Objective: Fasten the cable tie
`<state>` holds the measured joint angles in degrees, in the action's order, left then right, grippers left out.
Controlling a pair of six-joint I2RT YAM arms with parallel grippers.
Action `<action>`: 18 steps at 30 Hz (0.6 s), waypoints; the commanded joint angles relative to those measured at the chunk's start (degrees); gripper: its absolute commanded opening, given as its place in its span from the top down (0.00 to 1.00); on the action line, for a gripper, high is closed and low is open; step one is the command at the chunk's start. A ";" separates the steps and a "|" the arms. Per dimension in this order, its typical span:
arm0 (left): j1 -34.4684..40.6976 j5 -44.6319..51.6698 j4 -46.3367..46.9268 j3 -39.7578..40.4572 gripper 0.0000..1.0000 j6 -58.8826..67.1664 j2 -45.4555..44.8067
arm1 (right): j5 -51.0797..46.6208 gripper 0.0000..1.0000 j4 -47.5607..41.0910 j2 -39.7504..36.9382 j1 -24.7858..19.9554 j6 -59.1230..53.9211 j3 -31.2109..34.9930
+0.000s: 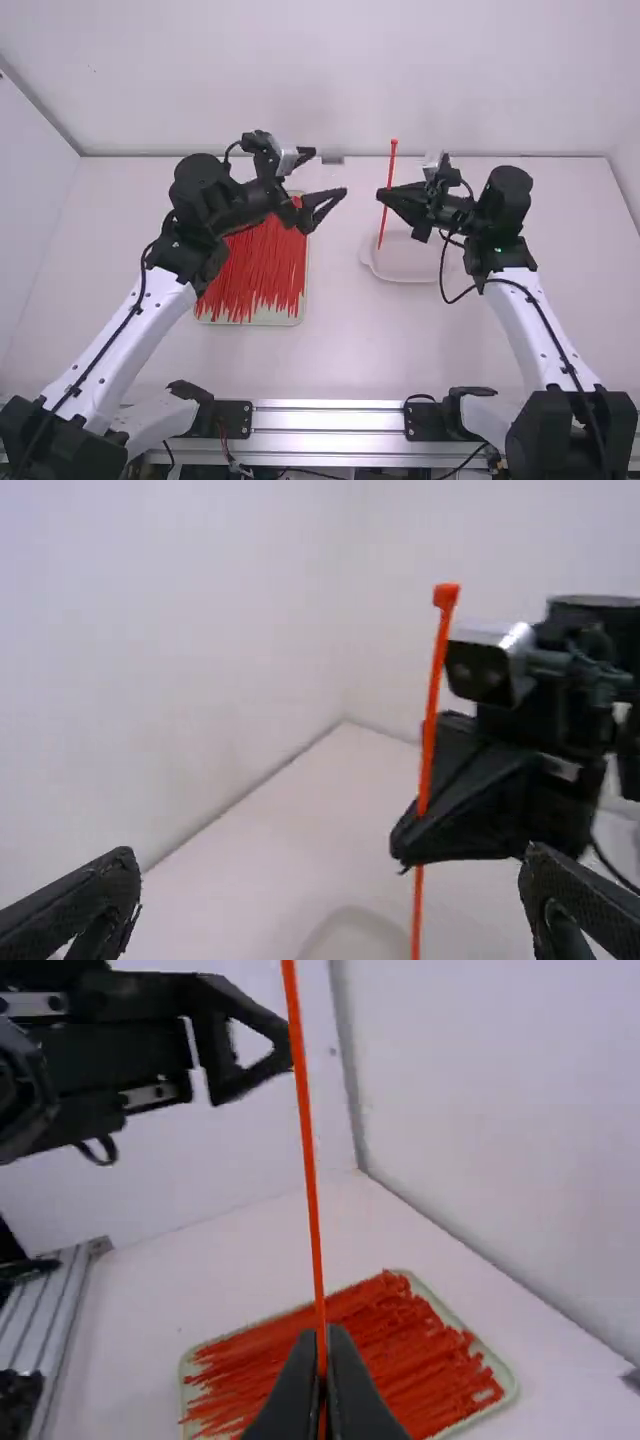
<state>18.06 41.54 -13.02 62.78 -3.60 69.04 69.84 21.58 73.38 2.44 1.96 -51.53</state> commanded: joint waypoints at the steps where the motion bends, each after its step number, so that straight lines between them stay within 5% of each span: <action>1: -2.03 9.33 -2.01 2.99 0.01 -2.62 -0.46 | 3.85 1.00 0.33 0.33 1.55 0.96 -2.08; 7: -4.87 23.39 -9.99 2.84 0.01 -7.58 -0.46 | 3.87 1.00 0.76 0.33 4.50 0.61 -2.08; 18: -4.09 26.99 -11.50 2.84 0.02 -11.63 -0.44 | 4.07 1.00 2.27 0.33 10.19 0.83 -2.08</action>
<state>13.74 65.54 -24.14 64.12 -13.15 69.04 73.08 23.33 73.38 11.68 2.63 -51.53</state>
